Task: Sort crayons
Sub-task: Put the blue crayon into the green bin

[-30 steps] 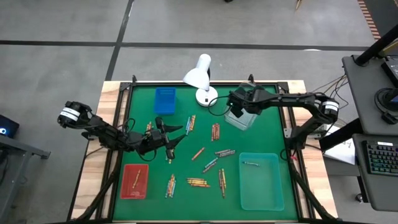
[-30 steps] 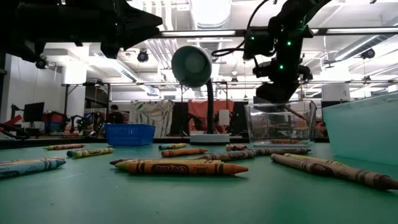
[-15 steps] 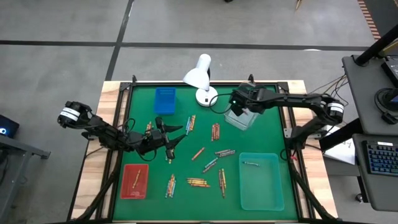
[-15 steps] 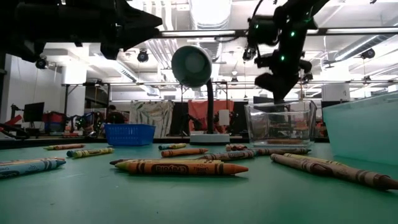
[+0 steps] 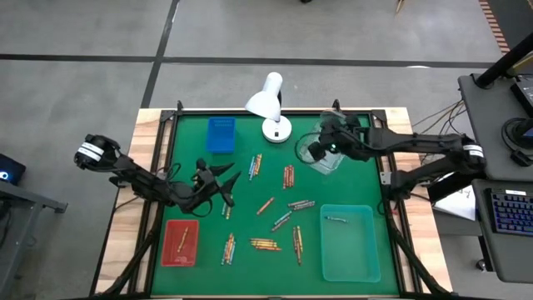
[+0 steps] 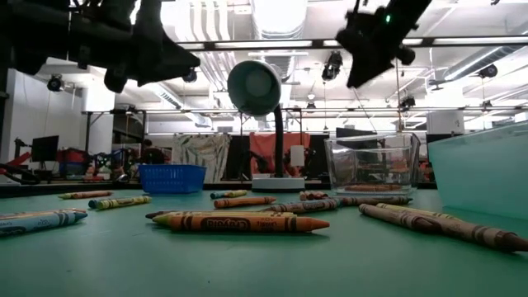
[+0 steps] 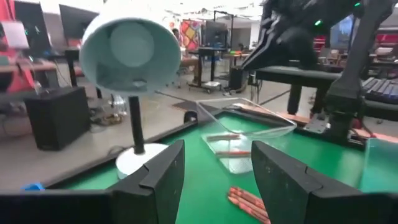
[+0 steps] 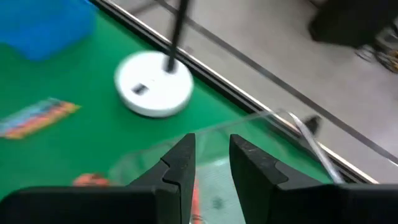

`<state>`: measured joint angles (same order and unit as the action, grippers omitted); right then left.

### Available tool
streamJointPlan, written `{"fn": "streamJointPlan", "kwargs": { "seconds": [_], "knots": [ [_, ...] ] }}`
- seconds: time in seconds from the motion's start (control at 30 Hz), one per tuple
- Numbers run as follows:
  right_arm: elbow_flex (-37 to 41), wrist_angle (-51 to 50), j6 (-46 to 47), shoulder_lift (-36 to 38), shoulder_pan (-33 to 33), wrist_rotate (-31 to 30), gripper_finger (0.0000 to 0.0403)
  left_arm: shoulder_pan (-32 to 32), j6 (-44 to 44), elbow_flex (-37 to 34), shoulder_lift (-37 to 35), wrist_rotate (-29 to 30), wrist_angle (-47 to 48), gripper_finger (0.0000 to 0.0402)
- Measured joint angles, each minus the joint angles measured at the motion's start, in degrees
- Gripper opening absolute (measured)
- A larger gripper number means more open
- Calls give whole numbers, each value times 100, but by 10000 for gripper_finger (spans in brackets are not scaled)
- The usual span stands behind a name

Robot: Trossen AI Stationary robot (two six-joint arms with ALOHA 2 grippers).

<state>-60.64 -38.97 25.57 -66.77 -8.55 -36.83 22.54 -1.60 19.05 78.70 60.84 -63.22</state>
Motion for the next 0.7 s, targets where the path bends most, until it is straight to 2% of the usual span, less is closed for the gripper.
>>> {"fn": "streamJointPlan", "kwargs": {
  "seconds": [0.1,0.3,0.4,0.5,0.6,0.7],
  "knots": [
    [0,213,-58,131,330,1,84,26,-538,-1,-101,-290,238,168],
    [0,623,-353,200,847,-1,72,32,-1428,1,-177,-1529,593,168],
    [0,741,-374,189,1021,-1,68,36,-2162,13,-197,-1868,1135,168],
    [0,737,-376,182,1157,-1,69,40,-3083,244,-197,-2378,1954,168],
    [0,740,-374,182,1255,-3,74,53,-3739,776,-193,-2943,2968,168],
    [0,765,-366,156,1313,-5,78,60,-4243,1445,-195,-3309,4728,168]
  ]
}}
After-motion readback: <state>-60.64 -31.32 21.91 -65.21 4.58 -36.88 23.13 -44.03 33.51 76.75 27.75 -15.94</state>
